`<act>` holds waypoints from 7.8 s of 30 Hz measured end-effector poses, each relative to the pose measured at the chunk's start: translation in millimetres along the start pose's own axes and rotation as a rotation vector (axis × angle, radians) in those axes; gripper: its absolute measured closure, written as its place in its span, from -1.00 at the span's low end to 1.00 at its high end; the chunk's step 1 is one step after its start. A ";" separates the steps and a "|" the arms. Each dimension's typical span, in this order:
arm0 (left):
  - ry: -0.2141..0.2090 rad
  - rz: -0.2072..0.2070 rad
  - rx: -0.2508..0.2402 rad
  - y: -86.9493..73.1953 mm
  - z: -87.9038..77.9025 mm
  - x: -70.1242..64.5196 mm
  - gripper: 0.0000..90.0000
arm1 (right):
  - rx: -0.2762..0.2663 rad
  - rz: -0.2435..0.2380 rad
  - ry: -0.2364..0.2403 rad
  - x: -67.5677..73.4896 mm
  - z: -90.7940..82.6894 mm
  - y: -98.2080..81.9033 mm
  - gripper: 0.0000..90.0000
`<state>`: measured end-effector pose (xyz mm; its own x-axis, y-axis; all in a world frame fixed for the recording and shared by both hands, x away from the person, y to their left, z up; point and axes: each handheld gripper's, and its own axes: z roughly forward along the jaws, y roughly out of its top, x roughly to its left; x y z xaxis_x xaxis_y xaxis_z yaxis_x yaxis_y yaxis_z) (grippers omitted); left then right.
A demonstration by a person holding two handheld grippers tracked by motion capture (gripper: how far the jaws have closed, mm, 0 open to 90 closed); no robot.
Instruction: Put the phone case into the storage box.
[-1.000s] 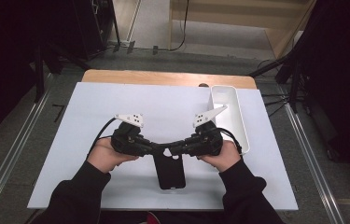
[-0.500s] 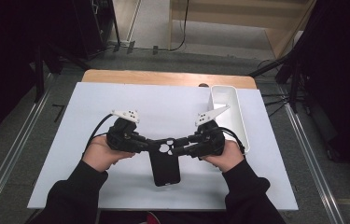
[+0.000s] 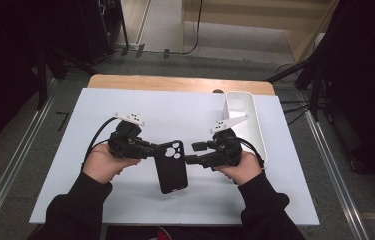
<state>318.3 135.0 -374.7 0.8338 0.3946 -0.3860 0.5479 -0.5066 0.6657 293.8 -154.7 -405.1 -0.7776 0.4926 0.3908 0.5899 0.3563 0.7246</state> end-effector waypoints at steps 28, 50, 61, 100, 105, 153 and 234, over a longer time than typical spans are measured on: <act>0.148 -0.123 -0.069 1.1 -14.7 8.2 0.74 | -0.024 0.001 -0.156 0.8 24.2 -12.2 -1.00; 0.221 -0.206 -0.101 3.0 -7.2 14.1 0.74 | -0.086 0.040 -0.302 17.9 46.9 -18.0 -1.00; 0.241 -0.227 -0.115 1.4 -0.3 15.6 0.74 | -0.152 0.047 -0.335 26.9 53.0 -18.0 -1.00; 0.129 -0.236 -0.096 5.4 27.8 -5.9 0.74 | -0.216 0.058 -0.412 41.7 67.9 -10.8 -0.89; 0.128 -0.227 -0.103 5.7 27.8 -8.1 0.74 | -0.221 0.024 -0.424 42.8 65.9 -11.1 -0.76; 0.017 0.068 -0.059 3.4 -5.3 -2.0 -0.36 | -0.143 -0.096 -0.210 26.3 30.6 -2.5 -0.73; 0.108 -0.001 -0.086 -97.7 4.9 27.8 -0.44 | -0.165 -0.028 -0.259 4.4 -19.1 18.6 -0.73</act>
<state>288.3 191.7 -453.6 0.8188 0.4778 -0.3183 0.5368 -0.4406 0.7195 297.2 -161.0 -379.0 -0.6993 0.6780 0.2266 0.5089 0.2495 0.8239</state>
